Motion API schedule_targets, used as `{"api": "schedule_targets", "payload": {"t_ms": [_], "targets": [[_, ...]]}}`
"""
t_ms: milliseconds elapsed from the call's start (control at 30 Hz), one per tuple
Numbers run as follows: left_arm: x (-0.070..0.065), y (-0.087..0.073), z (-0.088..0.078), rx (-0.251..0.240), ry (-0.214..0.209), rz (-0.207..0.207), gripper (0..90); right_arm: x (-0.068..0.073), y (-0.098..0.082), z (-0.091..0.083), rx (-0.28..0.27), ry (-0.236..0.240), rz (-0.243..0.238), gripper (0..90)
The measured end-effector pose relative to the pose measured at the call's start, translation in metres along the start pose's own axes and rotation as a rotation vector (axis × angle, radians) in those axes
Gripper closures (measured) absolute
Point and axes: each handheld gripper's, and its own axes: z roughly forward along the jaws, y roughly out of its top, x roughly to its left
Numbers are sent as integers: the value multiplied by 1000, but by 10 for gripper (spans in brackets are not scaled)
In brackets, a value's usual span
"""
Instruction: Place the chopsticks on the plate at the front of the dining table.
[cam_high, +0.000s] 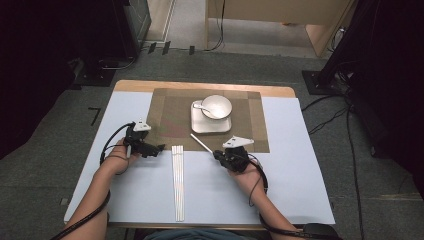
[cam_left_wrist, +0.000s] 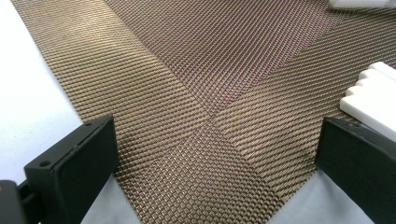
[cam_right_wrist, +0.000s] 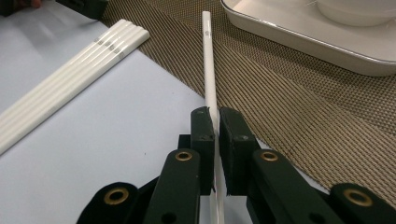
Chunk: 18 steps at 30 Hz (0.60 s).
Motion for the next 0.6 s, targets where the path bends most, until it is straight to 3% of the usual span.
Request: {"api": "schedule_targets", "payload": {"t_ms": [600], "targets": [[0,0,0,-2,1,1,0,0,9,8,11,14,-15,858]]}}
